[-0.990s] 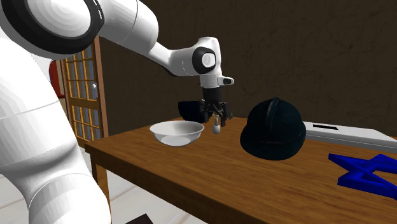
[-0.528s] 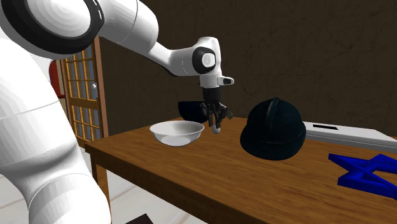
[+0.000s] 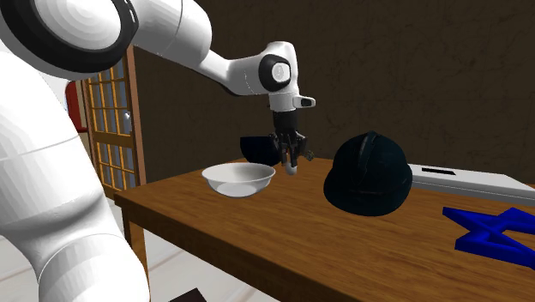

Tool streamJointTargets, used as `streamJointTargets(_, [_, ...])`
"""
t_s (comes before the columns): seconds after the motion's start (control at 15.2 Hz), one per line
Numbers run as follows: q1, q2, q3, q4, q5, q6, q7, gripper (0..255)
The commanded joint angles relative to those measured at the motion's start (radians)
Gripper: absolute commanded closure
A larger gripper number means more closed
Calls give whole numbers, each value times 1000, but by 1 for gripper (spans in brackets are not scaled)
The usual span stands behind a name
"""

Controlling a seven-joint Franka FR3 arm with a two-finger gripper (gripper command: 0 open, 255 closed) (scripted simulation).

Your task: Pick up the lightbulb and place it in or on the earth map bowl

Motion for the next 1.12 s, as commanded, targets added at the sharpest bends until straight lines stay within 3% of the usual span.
streamJointTargets(0.0, [0,2,-1,31,-1,-29,0,255])
streamJointTargets(1.06, [-2,35,-1,282,-5,-247,2,255])
